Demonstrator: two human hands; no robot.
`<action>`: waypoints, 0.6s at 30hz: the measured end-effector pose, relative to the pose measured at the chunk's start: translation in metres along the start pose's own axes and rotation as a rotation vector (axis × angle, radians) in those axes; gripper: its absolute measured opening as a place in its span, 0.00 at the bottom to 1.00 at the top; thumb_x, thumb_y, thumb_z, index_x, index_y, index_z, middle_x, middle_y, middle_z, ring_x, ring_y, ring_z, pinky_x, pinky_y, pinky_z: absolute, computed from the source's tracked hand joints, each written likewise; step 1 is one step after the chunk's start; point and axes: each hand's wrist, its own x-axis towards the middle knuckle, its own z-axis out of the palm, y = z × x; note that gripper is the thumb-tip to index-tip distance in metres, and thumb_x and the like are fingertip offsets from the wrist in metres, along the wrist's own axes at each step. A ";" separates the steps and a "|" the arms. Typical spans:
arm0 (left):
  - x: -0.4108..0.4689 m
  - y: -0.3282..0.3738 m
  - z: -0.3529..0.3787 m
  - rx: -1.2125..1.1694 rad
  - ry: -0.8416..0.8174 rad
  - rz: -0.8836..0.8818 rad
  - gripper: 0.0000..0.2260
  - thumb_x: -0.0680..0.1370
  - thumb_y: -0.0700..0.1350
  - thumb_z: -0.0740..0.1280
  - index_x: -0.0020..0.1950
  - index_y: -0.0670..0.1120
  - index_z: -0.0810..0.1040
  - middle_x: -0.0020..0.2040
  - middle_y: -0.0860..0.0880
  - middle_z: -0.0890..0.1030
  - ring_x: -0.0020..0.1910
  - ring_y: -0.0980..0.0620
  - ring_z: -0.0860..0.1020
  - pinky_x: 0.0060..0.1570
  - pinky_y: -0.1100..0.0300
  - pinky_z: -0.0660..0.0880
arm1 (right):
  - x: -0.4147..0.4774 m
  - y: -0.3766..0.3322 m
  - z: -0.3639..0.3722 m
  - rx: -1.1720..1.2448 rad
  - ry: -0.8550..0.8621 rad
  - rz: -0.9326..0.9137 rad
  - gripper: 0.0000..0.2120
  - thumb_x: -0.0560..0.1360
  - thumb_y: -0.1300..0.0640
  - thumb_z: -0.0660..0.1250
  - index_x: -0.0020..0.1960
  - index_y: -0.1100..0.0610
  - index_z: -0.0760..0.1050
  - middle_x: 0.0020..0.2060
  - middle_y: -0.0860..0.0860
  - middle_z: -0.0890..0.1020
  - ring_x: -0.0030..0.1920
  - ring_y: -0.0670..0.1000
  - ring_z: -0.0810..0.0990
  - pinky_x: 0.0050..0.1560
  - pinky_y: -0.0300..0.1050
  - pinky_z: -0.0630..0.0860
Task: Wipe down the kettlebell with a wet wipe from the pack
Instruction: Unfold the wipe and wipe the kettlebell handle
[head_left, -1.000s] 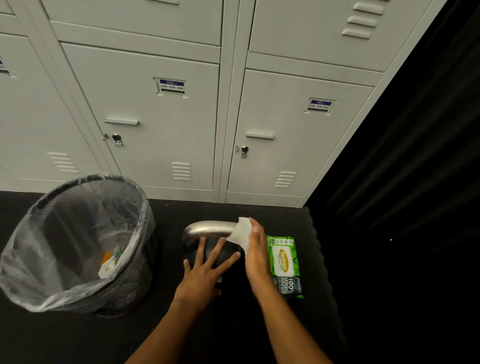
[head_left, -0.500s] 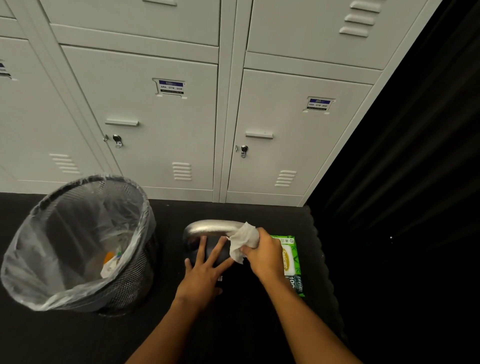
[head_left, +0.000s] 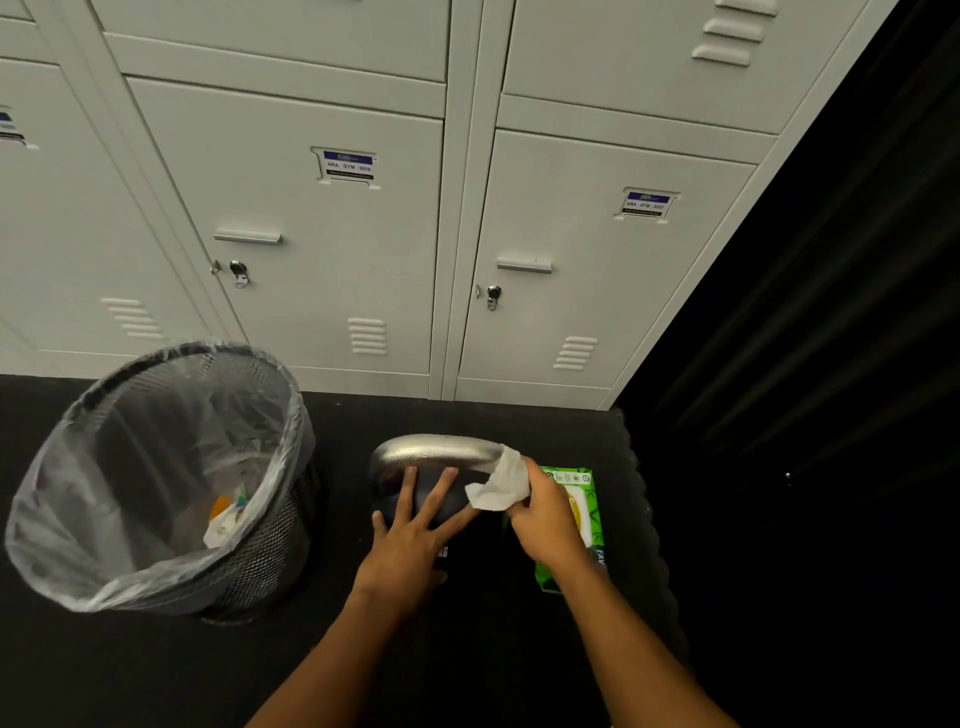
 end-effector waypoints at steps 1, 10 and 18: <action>0.000 0.000 0.000 -0.009 0.006 0.003 0.51 0.78 0.51 0.70 0.69 0.73 0.24 0.71 0.58 0.17 0.70 0.39 0.19 0.71 0.25 0.49 | 0.004 -0.011 -0.006 0.001 -0.109 0.094 0.20 0.78 0.59 0.68 0.69 0.54 0.72 0.59 0.55 0.81 0.55 0.50 0.79 0.54 0.42 0.76; -0.002 0.001 -0.002 -0.022 0.021 0.008 0.50 0.78 0.51 0.69 0.70 0.73 0.26 0.74 0.57 0.21 0.71 0.39 0.20 0.71 0.25 0.48 | 0.009 -0.048 0.006 0.358 0.032 0.285 0.25 0.81 0.37 0.50 0.51 0.50 0.80 0.50 0.54 0.81 0.53 0.55 0.79 0.63 0.54 0.73; -0.001 0.000 0.000 -0.027 0.036 0.008 0.49 0.79 0.50 0.69 0.69 0.73 0.26 0.75 0.57 0.22 0.71 0.39 0.21 0.71 0.25 0.49 | 0.000 -0.030 0.039 0.464 0.341 0.036 0.18 0.83 0.43 0.51 0.52 0.47 0.77 0.48 0.48 0.79 0.49 0.51 0.78 0.47 0.43 0.74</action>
